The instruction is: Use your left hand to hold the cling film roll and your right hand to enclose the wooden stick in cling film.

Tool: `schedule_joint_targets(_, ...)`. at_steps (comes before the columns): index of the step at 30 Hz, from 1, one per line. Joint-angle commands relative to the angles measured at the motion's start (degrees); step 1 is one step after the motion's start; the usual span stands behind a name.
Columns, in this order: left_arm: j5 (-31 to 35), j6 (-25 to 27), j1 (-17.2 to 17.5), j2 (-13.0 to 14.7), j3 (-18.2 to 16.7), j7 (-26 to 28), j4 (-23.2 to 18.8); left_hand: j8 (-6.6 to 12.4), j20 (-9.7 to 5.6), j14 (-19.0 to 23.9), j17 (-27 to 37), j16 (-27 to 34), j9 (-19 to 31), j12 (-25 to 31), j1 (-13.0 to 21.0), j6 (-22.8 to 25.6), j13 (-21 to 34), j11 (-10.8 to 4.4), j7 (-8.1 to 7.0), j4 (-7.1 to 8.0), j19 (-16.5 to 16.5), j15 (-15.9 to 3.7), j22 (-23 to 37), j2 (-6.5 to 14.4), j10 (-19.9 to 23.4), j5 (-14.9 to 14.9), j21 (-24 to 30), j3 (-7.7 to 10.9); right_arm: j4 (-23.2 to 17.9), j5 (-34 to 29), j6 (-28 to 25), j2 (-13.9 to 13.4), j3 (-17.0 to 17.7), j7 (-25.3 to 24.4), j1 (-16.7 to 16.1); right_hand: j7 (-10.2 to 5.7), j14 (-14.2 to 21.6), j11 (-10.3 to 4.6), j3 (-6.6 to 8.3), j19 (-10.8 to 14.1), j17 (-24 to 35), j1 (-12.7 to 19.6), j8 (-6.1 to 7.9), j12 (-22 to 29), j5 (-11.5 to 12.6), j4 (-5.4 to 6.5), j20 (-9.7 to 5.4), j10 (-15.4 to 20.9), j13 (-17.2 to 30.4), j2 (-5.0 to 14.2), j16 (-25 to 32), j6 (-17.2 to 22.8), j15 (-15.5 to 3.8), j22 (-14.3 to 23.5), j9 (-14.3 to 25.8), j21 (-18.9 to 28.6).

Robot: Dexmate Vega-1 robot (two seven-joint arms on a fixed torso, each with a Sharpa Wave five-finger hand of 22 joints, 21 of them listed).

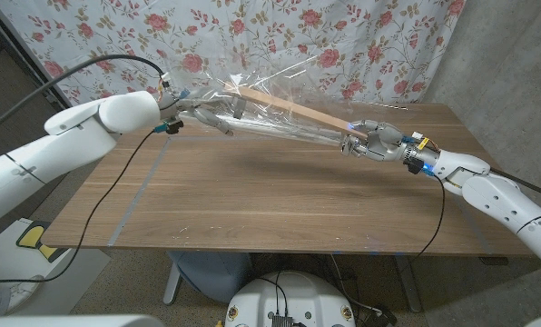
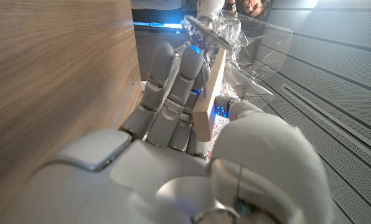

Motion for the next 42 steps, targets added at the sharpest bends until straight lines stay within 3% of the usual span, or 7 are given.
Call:
schedule_joint_targets(1,-0.78,1.06,2.69,1.91,-2.33,1.70,-2.25,5.85,-0.08,0.80,0.22,-0.18,3.90,-0.20,6.26,1.13,0.04,-0.21,-0.97,1.09,-0.40,-0.01,0.04,7.70,0.32,0.02,0.56,1.68,0.86,-1.19,-0.81,-0.88,-1.46,1.74,1.30,-3.84,-0.29,-3.10,16.97,-0.16,0.18,1.48,0.30,1.66,0.37,-9.93,-2.82,3.10,1.17,1.35,0.58,4.39,-0.10,0.20,0.09,0.53)
schedule_joint_targets(9,-0.87,1.38,4.21,2.79,-3.51,3.02,-3.13,5.92,-0.13,0.87,0.34,-0.33,3.85,-0.28,6.31,1.30,-0.05,-0.21,-0.97,1.05,-0.46,-0.04,0.04,7.65,0.43,-0.02,0.68,1.69,0.75,-2.96,-3.92,-2.15,-4.18,3.25,4.37,-3.85,-0.80,-2.96,17.30,-0.34,-0.12,1.38,0.26,2.29,0.63,-9.87,-2.92,2.91,1.22,1.35,1.28,4.40,-0.10,0.09,0.25,1.14)
schedule_joint_targets(16,-1.83,0.91,9.10,4.32,-7.37,7.19,-3.66,5.91,-0.11,1.04,0.37,-0.44,3.80,-0.21,6.29,1.28,0.11,-0.26,-1.05,1.05,-0.51,-0.04,0.05,7.58,0.48,-0.03,0.79,1.66,0.85,-4.36,-5.53,-2.91,-6.01,3.72,6.19,-3.66,-0.93,-2.76,17.47,-0.37,-0.12,1.34,0.22,2.84,0.76,-9.93,-2.89,2.70,1.55,1.34,1.84,4.52,-0.10,0.06,0.26,1.46)
schedule_joint_targets(27,-4.38,-3.86,14.50,4.39,-11.94,10.45,-1.68,6.05,-0.22,1.38,0.36,-0.60,3.76,-0.09,6.12,1.59,0.26,-0.34,-1.10,1.14,-0.51,-0.04,0.06,7.56,0.71,0.01,0.99,1.60,-4.15,-6.34,-10.13,-6.30,-7.47,-0.85,7.26,-3.48,-1.38,-2.74,17.71,-0.54,-0.33,1.13,0.15,3.35,1.02,-9.91,-2.78,2.53,1.13,1.31,2.68,4.62,-0.12,0.03,0.35,1.94)
schedule_joint_targets(35,-3.48,-7.45,20.67,3.88,-17.77,14.68,-0.34,6.04,-0.21,1.43,0.42,-0.70,3.78,-0.18,6.15,1.47,0.18,-0.20,-1.19,1.11,-0.53,-0.02,0.05,7.54,0.71,0.04,1.09,1.62,-5.66,-8.53,-11.81,-6.39,-9.43,-4.10,8.92,-3.43,-1.50,-2.69,17.83,-0.48,-0.45,1.10,0.12,3.63,1.09,-9.97,-2.85,2.42,1.05,1.35,2.99,4.50,-0.12,0.00,0.46,2.09)
schedule_joint_targets(42,-4.67,-8.87,19.74,3.55,-17.69,11.61,1.45,6.02,-0.21,1.50,0.41,-0.82,3.61,-0.15,6.07,1.62,0.28,-0.17,-1.17,1.16,-0.59,-0.02,0.04,7.59,0.72,0.10,1.15,1.65,-5.61,-9.12,-12.31,-5.37,-10.79,-5.62,9.72,-3.44,-1.61,-2.50,17.98,-0.55,-0.46,1.02,0.12,3.92,1.20,-9.95,-2.77,2.45,1.08,1.37,3.38,4.55,-0.11,0.03,0.48,2.30)
